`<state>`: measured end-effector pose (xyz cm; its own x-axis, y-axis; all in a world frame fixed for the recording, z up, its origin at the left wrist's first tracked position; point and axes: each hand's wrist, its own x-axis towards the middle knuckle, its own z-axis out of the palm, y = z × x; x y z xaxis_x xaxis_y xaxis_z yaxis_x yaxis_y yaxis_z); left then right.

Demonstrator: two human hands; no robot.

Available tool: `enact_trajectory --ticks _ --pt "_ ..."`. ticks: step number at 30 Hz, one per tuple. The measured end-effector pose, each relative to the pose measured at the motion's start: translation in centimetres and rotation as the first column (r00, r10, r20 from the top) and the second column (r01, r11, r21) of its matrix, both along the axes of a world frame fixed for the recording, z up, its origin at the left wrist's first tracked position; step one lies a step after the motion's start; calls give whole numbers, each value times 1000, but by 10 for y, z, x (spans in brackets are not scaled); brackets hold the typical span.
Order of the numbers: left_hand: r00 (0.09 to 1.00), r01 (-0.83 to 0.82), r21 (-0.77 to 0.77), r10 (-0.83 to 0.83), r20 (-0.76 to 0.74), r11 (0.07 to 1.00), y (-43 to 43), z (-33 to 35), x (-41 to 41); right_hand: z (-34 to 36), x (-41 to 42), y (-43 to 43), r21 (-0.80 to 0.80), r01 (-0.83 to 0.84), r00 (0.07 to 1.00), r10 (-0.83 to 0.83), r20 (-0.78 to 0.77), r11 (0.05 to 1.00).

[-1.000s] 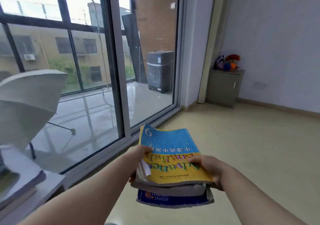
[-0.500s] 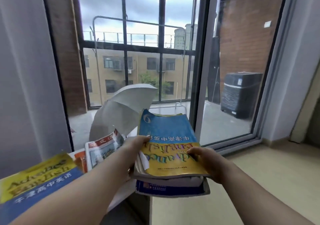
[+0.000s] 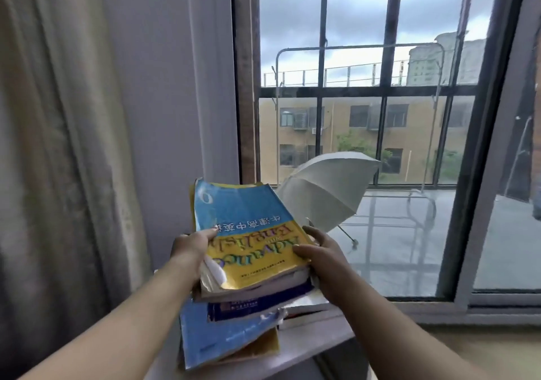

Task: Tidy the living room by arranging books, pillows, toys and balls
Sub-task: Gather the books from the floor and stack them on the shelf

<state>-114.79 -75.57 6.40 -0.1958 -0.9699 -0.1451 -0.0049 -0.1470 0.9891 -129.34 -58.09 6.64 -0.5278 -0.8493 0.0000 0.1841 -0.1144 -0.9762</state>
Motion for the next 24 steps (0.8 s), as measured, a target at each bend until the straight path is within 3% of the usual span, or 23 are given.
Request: enact_trajectory --ticks 2,3,5,6,10,11,14,17,24 --pt "995 26 21 -28 100 999 -18 -16 13 -15 11 -27 92 20 996 -11 -91 996" --pt "982 61 28 -65 179 998 -17 -26 18 -29 15 -37 196 48 975 -4 -221 979" --pt "904 149 33 -150 400 988 -11 -56 27 -62 24 -53 459 144 852 126 -509 876" --pt "854 183 23 -171 492 983 -9 -72 29 -75 27 -55 546 200 794 191 -577 814" --pt "811 185 -30 -136 569 982 -16 -98 30 -87 21 -60 598 215 776 237 -584 772" --pt "758 186 -35 -121 641 982 -18 -98 30 -87 18 -62 605 203 775 252 -580 770" --pt "438 318 -188 32 898 929 -5 -88 27 -88 18 -64 601 211 803 214 -557 771" --pt "167 620 -219 146 975 753 8 -78 19 -90 20 -58 577 193 811 202 -549 793" --pt "56 623 1 -46 997 782 28 -71 4 -90 19 -36 494 117 865 156 -478 862"
